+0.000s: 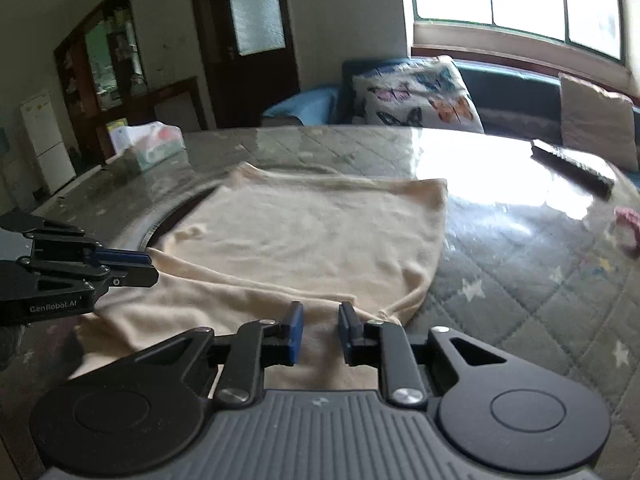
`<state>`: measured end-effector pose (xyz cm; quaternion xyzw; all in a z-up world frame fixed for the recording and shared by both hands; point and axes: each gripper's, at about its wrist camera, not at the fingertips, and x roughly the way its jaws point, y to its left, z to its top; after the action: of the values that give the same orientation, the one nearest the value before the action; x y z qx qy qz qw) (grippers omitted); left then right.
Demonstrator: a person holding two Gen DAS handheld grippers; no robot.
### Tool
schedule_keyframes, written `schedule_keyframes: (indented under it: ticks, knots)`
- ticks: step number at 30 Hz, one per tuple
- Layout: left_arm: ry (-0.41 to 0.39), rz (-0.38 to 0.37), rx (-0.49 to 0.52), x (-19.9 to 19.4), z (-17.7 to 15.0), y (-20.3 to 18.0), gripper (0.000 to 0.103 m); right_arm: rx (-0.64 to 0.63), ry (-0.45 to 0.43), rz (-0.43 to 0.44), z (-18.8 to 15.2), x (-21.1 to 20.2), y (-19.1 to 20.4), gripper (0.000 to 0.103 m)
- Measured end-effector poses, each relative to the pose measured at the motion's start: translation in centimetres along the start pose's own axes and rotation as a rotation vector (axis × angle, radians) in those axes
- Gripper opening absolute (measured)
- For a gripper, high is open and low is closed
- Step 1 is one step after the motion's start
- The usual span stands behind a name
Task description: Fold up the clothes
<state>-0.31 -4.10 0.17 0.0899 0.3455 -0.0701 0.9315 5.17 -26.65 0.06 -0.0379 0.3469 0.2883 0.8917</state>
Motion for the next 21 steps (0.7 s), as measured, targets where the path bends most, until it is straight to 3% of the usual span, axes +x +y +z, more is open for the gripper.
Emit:
schedule_keyframes:
  ticks: [14, 21]
  knots:
    - [-0.039, 0.044, 0.134, -2.0, -1.2, -0.5, 0.014, -0.096, 0.014, -0.037, -1.9, -1.7, 0.9, 0.019]
    - [-0.049, 0.059, 0.269, -3.1, -2.8, -2.0, 0.022, -0.156, 0.020, 0.012, -2.7, -2.5, 3.1, 0.019]
